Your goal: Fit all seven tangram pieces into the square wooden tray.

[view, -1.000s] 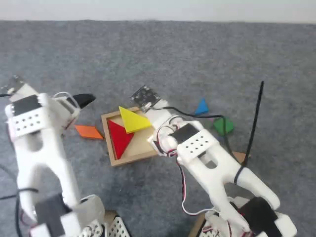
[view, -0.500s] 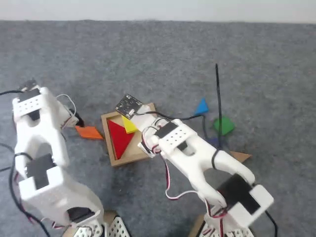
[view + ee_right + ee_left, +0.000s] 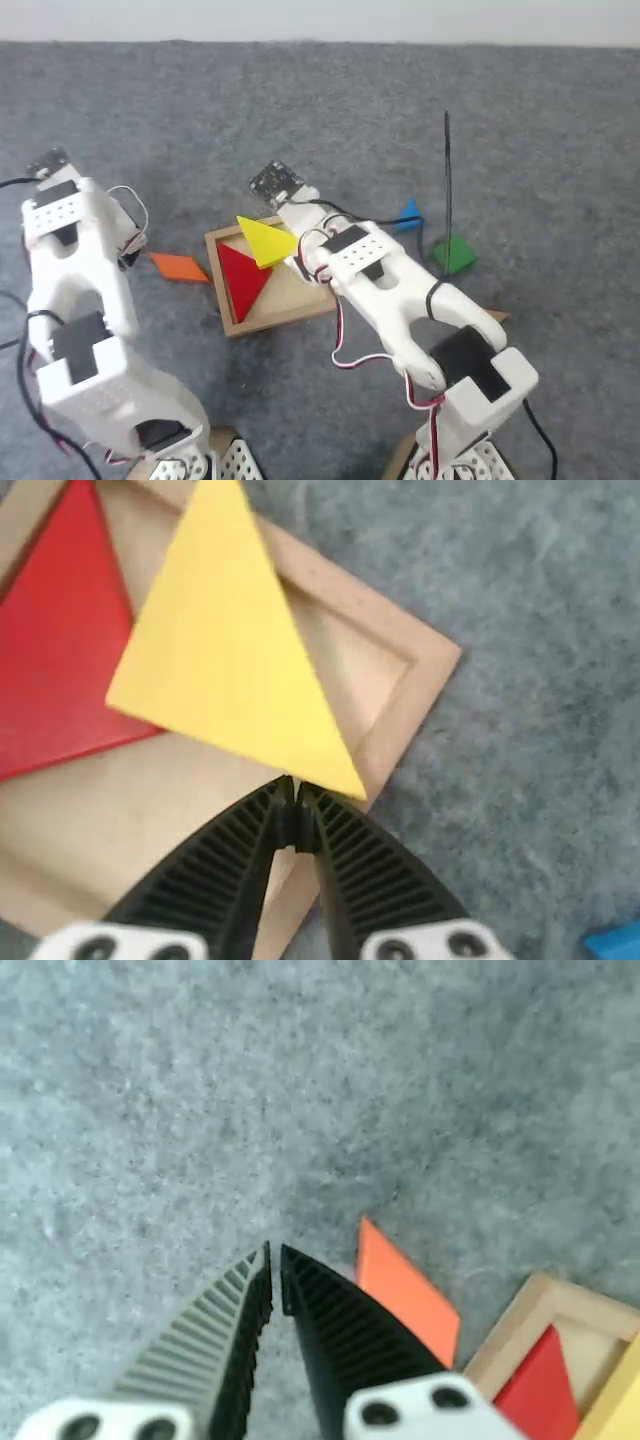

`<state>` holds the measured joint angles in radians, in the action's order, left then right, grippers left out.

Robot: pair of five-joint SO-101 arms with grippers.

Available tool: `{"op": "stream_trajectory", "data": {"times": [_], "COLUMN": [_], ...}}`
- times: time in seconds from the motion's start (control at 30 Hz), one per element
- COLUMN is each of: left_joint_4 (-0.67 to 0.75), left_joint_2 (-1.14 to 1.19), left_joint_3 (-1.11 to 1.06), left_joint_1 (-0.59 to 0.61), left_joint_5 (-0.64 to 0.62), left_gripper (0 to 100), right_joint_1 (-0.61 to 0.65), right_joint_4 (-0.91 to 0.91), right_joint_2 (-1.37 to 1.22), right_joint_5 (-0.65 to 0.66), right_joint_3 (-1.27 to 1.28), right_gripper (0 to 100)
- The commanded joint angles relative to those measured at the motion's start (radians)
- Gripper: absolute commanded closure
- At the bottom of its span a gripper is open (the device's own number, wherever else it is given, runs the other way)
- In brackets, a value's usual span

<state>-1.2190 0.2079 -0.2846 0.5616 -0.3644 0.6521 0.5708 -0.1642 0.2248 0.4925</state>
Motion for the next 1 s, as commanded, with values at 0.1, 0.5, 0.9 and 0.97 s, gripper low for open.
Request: {"op": "stream_trajectory", "data": {"times": [0.1,0.5,0.9,0.97], "left_joint_4": [0.014,0.043,0.316,0.316], "left_joint_2": [-0.012,-0.068,-0.249,-0.256], "left_joint_3": [0.012,-0.038,-0.303,-0.315], "left_joint_1": [0.002,0.009,-0.009,-0.021], "left_joint_5": [0.012,0.015,0.137,0.157], "left_gripper": [99,99,99,99], "right_joint_1": [-0.031,-0.065,0.042,0.062], "right_joint_4": [-0.073,0.150,-0.205,-0.205], "right_joint_2": [0.007,0.168,-0.041,-0.143], "right_joint_5": [0.009,0.055,-0.110,-0.112], "right_joint_3": [-0.052,-0.080,-0.157,-0.265], "right_gripper": [99.1,99.1,98.9,98.9]}}
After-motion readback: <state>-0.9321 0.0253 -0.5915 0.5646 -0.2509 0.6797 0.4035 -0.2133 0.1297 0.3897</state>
